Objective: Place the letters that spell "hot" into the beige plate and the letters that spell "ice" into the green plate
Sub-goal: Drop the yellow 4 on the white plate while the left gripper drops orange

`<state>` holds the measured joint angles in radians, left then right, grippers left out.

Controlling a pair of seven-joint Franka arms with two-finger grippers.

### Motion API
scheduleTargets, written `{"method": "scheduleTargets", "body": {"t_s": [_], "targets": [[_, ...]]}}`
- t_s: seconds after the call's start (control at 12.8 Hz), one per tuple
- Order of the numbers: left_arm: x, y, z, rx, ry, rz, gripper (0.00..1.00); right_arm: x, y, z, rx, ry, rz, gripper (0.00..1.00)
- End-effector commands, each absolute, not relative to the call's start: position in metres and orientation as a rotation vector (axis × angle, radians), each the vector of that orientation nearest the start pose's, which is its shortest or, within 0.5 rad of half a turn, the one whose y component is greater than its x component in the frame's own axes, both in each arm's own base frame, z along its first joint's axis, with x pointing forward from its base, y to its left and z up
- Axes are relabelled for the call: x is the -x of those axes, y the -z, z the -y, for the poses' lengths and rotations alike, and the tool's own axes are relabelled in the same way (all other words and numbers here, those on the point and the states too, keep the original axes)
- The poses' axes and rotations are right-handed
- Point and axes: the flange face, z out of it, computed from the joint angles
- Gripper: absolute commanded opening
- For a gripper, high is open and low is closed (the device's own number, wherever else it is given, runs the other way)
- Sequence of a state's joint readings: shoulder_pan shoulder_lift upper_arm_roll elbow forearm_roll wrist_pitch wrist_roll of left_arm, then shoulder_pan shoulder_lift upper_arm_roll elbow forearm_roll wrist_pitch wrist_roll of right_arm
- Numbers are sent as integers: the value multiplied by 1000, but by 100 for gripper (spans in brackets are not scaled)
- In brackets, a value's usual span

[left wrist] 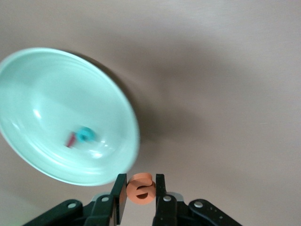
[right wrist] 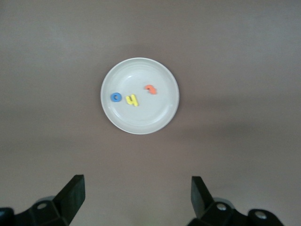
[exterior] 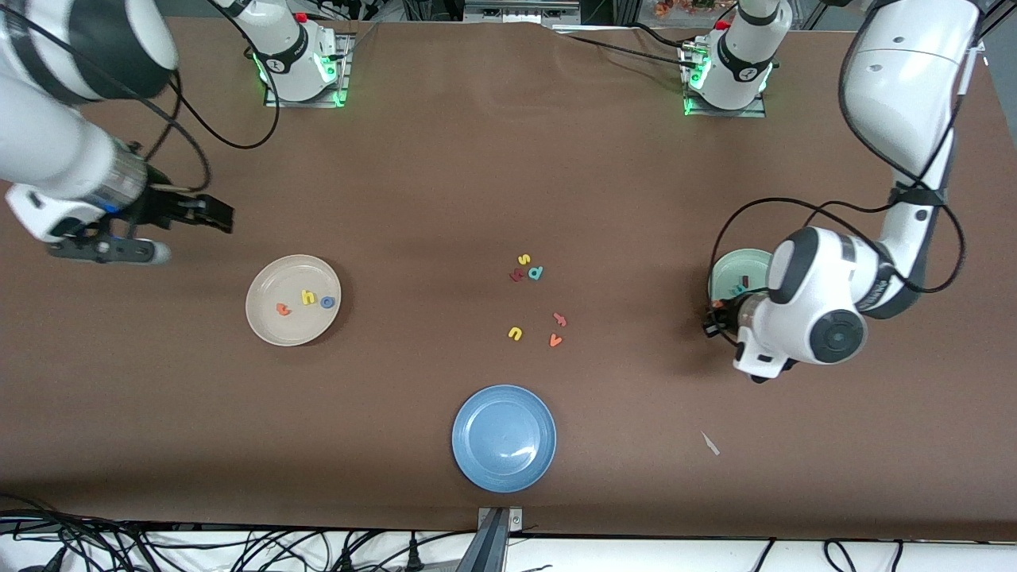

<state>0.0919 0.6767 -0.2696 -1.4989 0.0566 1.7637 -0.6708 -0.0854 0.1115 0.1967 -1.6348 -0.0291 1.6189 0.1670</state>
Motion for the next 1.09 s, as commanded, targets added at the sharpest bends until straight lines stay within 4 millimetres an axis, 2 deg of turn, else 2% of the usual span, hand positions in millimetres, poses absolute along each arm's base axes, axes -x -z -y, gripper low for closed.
{"method": "scheduleTargets", "body": {"t_s": [0.0, 0.08, 0.16, 0.39, 0.55, 0.63, 0.78, 0.94, 1.02], "targets": [[-635, -256, 44, 3002, -698, 558, 14, -587, -555, -18, 3117, -231, -30, 100], [-633, -254, 26, 3017, -712, 532, 14, -585, -560, -8, 3112, -218, -18, 100], [-630, -250, 13, 3023, -717, 495, 14, -584, -563, -7, 3112, -209, -18, 100], [-625, -230, -30, 3002, -721, 406, 14, -581, -566, -14, 3111, -228, -1, 100], [-621, -223, -37, 3021, -715, 371, 18, -578, -566, -20, 3108, -249, 9, 100], [-621, -212, -35, 3023, -727, 368, 21, -578, -566, -20, 3110, -257, 5, 100], [-617, -194, -34, 3034, -714, 366, 31, -579, -571, -16, 3119, -240, 10, 100], [-616, -193, -33, 3033, -719, 365, 40, -580, -578, -15, 3125, -214, 5, 100], [-617, -194, -33, 3035, -715, 367, 56, -581, -578, -13, 3129, -212, -2, 100]]}}
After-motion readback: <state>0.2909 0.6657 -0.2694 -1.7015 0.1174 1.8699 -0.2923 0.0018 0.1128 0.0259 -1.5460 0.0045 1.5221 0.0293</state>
